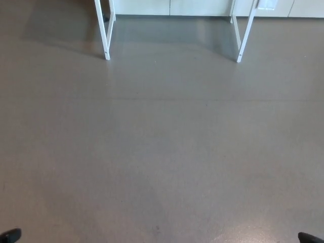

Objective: The robot walk towards a table in front and then clicks the light switch button using the right hand's index finger

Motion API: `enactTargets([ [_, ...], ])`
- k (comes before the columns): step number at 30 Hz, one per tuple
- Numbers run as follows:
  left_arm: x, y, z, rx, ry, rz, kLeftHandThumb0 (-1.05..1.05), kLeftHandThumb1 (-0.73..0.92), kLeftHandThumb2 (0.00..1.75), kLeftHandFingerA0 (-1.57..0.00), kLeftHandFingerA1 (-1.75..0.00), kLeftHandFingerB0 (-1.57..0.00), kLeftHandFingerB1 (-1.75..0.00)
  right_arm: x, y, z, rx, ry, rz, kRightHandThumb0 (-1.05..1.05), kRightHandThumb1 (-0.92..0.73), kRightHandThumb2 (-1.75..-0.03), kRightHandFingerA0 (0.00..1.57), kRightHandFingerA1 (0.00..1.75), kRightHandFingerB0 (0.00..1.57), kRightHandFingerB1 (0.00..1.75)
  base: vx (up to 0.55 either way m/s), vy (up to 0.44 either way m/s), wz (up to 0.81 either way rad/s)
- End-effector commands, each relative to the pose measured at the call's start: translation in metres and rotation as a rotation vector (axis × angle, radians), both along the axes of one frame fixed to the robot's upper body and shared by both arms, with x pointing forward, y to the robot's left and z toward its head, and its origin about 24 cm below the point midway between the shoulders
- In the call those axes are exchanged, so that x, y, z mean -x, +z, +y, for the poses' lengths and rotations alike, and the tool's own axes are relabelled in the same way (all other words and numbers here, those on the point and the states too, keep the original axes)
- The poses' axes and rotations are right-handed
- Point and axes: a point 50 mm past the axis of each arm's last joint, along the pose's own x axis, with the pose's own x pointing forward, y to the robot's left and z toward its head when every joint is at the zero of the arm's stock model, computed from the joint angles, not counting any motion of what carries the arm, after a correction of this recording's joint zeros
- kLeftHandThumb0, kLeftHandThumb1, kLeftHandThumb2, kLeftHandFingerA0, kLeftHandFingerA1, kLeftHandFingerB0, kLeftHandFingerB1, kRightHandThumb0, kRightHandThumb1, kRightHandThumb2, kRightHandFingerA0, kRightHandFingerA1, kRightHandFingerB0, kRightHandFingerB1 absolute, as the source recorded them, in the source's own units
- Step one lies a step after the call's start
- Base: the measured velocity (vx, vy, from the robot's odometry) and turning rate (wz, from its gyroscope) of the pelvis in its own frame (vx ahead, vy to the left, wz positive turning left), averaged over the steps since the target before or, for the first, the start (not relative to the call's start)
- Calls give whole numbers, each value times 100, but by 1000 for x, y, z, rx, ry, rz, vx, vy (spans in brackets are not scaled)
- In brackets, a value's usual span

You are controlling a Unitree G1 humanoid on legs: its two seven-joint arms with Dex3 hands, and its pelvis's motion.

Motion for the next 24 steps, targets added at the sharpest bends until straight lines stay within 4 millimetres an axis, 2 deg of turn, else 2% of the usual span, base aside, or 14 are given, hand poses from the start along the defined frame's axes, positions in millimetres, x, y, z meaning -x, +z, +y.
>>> enactTargets([
  [1,0,1,0,91,2,-21,-14,43,90,-34,-60,-18,-52,2,6,-5,-63,-31,-41,5,-61,-99,16,55,20,53,0,0,0],
  [3,5,1,-1,86,-11,-19,-16,44,90,-32,-59,-16,-51,7,7,-5,-62,-33,-32,5,-61,-99,16,54,20,53,0,0,0],
  [4,5,1,-1,86,-20,-22,-20,62,58,-39,-45,-27,-36,8,7,-4,-57,-30,-30,4,-60,-99,17,55,20,53,0,0,0],
  [6,6,3,0,79,-28,-23,-21,62,58,-40,-45,-28,-36,9,6,-3,-53,-22,-28,4,-61,-99,16,55,20,53,0,0,0],
  [7,7,3,1,76,-34,-21,-17,45,90,-31,-58,-16,-51,9,6,-3,-54,-19,-26,4,-61,-99,16,54,20,53,0,0,0],
  [8,9,1,-1,79,-27,-14,-15,45,91,-32,-59,-18,-52,12,5,-4,-43,-13,-21,4,-61,-99,16,55,21,53,0,0,0],
  [9,9,0,0,80,-31,-13,-19,64,58,-42,-46,-31,-37,13,5,-4,-46,-15,-22,5,-61,-99,16,55,21,53,0,0,0],
  [14,14,-1,-3,88,-47,-6,-19,65,59,-40,-45,-29,-36,18,5,-5,-59,-17,-21,5,-60,-98,16,54,20,53,0,0,0],
  [16,25,-5,-5,73,-42,14,-18,63,58,-44,-45,-33,-37,29,5,-8,-56,-13,-2,5,-60,-99,15,54,20,53,0,0,0],
  [17,25,-8,-4,64,-31,19,-17,61,58,-49,-46,-38,-38,29,5,-8,-46,-6,-3,4,-58,-97,16,55,20,53,0,0,0],
  [20,23,-10,-3,60,-25,20,-15,59,57,-52,-45,-40,-38,28,6,-7,-47,-4,-3,6,-60,-98,16,54,21,53,23,-37,10],
  [24,22,-9,-3,55,-32,19,-17,60,57,-51,-45,-38,-37,27,6,-6,-42,-1,-5,5,-59,-98,17,55,22,54,-61,3,15],
])
